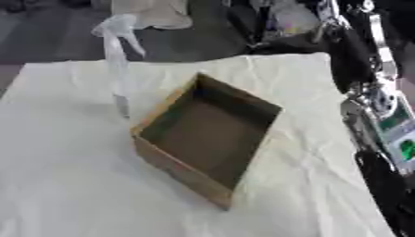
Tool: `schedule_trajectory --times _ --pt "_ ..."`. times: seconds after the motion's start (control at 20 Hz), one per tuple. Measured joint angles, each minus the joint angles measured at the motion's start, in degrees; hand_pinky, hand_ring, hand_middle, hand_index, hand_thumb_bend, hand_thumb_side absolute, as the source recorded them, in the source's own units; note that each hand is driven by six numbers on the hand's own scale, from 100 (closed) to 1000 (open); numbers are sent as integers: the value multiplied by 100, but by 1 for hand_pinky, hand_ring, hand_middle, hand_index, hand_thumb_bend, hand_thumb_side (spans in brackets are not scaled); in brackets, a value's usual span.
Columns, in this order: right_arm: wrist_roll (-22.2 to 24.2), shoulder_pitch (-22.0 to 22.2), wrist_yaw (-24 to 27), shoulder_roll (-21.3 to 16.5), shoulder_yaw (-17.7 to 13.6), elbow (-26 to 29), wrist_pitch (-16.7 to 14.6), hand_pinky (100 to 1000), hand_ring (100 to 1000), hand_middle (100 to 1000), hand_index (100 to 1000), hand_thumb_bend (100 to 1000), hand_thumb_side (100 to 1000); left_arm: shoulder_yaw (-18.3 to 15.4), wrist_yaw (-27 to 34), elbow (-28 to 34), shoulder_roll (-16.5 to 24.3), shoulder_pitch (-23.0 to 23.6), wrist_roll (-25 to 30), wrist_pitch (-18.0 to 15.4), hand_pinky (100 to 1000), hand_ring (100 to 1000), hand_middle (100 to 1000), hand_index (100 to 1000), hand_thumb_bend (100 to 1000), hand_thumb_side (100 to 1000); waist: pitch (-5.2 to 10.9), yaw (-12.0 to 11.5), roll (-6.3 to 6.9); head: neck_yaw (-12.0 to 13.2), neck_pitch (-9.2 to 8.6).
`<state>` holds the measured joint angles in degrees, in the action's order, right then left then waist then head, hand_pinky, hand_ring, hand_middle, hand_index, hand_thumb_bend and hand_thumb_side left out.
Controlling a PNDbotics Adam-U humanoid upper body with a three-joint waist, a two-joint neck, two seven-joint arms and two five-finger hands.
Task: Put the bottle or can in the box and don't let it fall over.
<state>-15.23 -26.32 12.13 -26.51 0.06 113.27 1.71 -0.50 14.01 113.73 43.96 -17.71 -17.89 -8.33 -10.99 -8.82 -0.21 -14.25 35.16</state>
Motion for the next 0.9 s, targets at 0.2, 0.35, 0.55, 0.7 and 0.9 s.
schedule_trajectory --times 0.2,0.35,0.55,0.7,0.9 --pt "-15 16 0 -4 0 0 21 928 750 794 814 100 453 53 27 1 343 -55 34 63 893 744 743 742 128 797 0 1 5 2 0" --pt "-27 16 0 -7 0 0 32 926 747 792 813 100 453 70 37 1 432 -100 49 80 892 744 743 742 131 797 0 6 -3 4 0" --pt "-48 16 -1 -19 -3 0 38 926 746 791 813 100 454 84 55 1 459 -127 71 103 892 741 741 742 135 811 -1 12 -33 13 0" --pt "-58 18 -5 -53 -4 0 44 925 744 791 813 100 455 124 60 1 552 -183 224 242 890 738 739 749 114 832 -2 8 -37 21 0" --pt "-69 22 -21 -79 -4 0 55 925 743 789 812 100 455 183 0 2 885 -283 738 607 885 743 742 767 100 869 -6 3 -55 11 0"
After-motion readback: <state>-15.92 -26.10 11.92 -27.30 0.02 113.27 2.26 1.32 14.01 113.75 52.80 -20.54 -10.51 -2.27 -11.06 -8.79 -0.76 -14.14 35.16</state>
